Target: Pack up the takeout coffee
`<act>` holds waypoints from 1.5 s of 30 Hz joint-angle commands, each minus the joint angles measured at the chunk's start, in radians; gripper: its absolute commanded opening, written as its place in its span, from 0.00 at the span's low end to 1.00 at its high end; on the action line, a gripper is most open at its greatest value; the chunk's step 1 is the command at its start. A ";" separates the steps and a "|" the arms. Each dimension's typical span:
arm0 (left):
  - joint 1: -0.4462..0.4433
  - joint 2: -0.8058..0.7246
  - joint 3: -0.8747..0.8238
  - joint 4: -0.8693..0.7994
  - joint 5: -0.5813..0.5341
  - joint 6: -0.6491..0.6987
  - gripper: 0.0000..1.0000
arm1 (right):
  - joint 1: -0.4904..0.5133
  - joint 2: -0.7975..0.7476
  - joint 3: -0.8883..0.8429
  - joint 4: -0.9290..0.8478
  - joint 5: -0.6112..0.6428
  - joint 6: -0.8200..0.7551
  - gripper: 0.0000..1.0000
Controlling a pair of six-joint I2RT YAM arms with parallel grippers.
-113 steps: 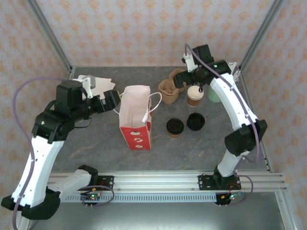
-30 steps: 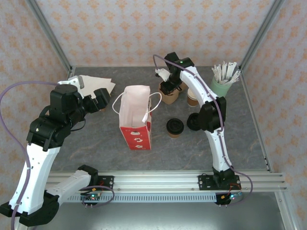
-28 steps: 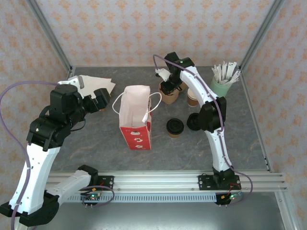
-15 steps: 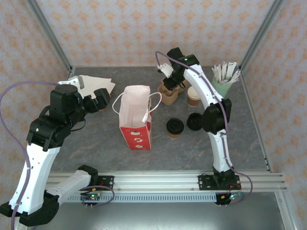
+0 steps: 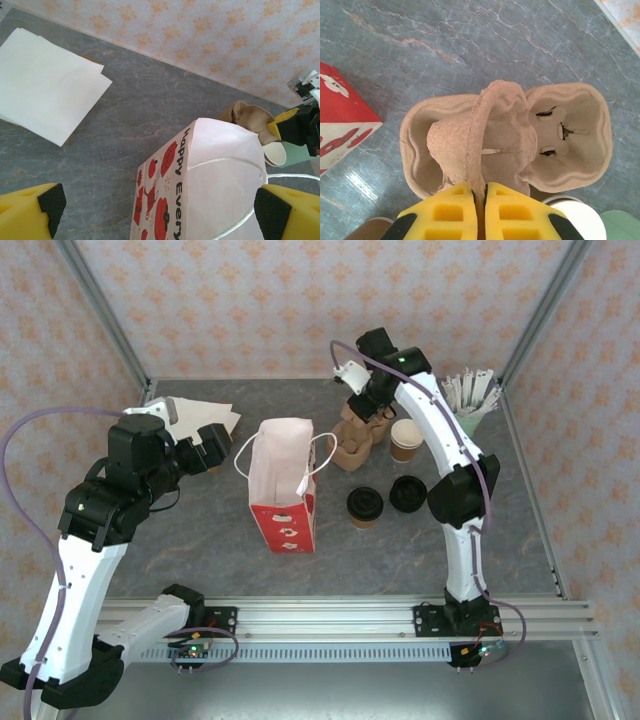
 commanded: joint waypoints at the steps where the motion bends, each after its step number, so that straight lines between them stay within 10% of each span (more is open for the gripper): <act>1: -0.008 0.001 0.002 0.026 0.009 -0.006 1.00 | 0.002 -0.072 0.005 0.040 0.066 -0.035 0.07; 14: -0.007 0.009 0.000 0.030 0.016 -0.012 1.00 | 0.000 -0.051 0.079 0.064 0.095 -0.074 0.04; 36: -0.002 0.068 -0.030 0.068 0.053 -0.024 1.00 | -0.053 -0.026 0.051 -0.004 -0.195 -0.013 0.04; 45: 0.263 0.262 0.014 0.246 0.374 -0.099 1.00 | -0.054 -0.014 0.036 -0.006 -0.182 -0.039 0.04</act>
